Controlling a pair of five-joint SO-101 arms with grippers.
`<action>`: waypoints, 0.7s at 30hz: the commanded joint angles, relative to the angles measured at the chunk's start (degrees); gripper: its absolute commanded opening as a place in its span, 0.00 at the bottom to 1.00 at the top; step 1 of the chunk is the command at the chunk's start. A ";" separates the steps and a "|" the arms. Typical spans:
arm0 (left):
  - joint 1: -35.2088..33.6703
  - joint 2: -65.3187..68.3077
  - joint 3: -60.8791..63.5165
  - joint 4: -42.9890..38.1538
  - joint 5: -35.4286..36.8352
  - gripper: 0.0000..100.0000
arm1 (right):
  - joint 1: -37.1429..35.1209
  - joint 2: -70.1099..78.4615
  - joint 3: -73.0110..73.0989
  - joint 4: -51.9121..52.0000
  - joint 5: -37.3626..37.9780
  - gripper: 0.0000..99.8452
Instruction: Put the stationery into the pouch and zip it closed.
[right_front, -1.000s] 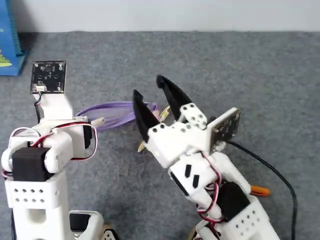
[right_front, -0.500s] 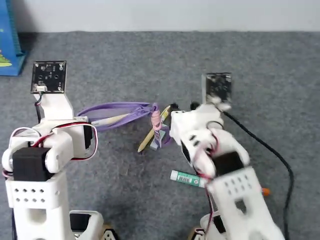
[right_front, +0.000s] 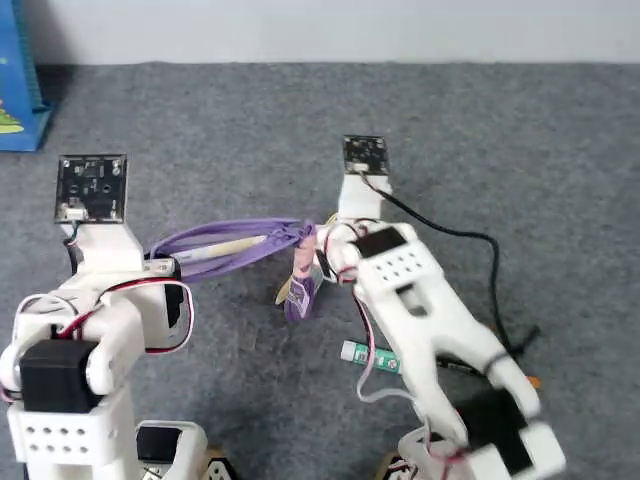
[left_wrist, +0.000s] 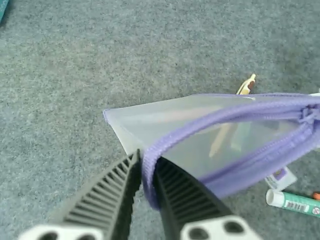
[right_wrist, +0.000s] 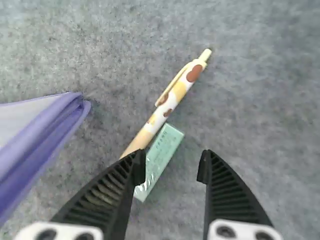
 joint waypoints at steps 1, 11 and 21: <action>0.00 -0.62 0.75 -2.37 0.79 0.01 | -0.75 6.11 -7.74 0.31 -0.70 0.17; 0.00 -0.62 0.84 -2.20 0.79 0.01 | -0.40 19.91 -14.15 0.40 -2.64 0.17; 0.00 -0.62 0.84 -2.11 0.79 0.01 | 0.57 22.02 -15.47 1.98 -2.37 0.00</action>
